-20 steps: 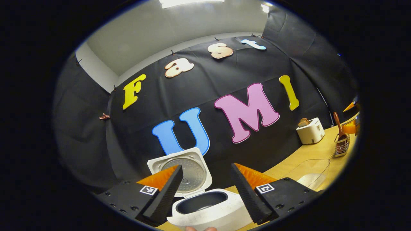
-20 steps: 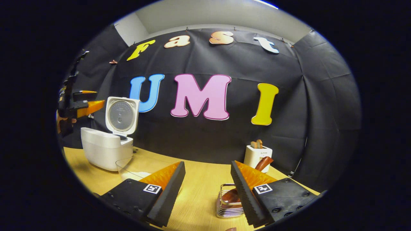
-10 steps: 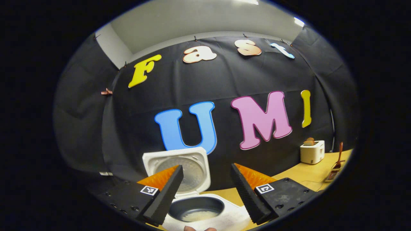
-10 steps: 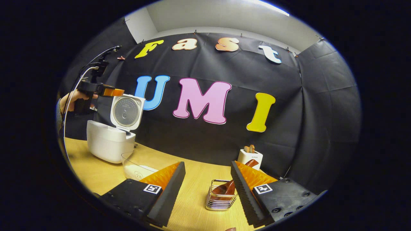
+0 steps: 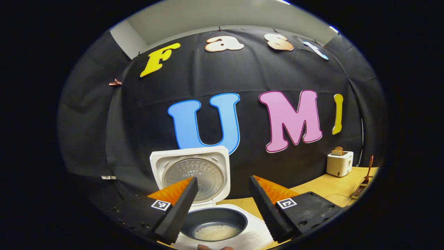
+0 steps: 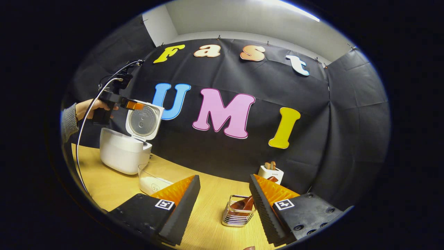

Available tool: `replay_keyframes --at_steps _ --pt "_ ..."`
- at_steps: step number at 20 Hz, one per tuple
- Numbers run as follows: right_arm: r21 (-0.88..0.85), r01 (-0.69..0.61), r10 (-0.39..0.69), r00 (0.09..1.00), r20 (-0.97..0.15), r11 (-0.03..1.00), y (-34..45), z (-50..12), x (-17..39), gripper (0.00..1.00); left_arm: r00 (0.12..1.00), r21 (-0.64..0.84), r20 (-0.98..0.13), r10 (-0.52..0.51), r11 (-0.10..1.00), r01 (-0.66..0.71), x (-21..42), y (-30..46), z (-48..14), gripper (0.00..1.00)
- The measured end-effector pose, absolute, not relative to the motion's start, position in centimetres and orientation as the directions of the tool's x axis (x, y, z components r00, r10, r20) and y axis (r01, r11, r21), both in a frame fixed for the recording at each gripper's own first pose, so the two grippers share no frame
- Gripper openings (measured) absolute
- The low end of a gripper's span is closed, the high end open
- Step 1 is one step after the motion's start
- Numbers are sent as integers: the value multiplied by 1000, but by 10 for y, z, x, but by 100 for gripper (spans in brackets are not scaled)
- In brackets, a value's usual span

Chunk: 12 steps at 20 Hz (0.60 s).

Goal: Close the left gripper, press the button to open the rice cooker; take a wooden spoon from the chopstick holder with the right hand, scoop a spoonful of rice and pour it into the rice cooker, then put the wooden spoon back into the chopstick holder.

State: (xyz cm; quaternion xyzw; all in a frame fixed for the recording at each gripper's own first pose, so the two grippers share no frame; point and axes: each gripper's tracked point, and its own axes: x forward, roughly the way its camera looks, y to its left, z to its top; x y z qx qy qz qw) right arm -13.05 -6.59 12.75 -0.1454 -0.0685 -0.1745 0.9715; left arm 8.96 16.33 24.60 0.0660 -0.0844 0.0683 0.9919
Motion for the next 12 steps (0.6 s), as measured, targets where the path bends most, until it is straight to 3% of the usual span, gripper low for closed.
replay_keyframes --at_steps 3,8,12 --pt "-246 363 -327 929 175 899 -67 127 -130 88 977 131 152 148 977 -168 101 182 238 95" --pt "-239 374 -340 925 170 896 -67 126 -135 89 978 -1 141 152 988 -154 119 207 243 96" --pt "-240 382 -351 922 162 893 -66 121 -136 89 973 105 157 167 977 -184 143 221 263 95"
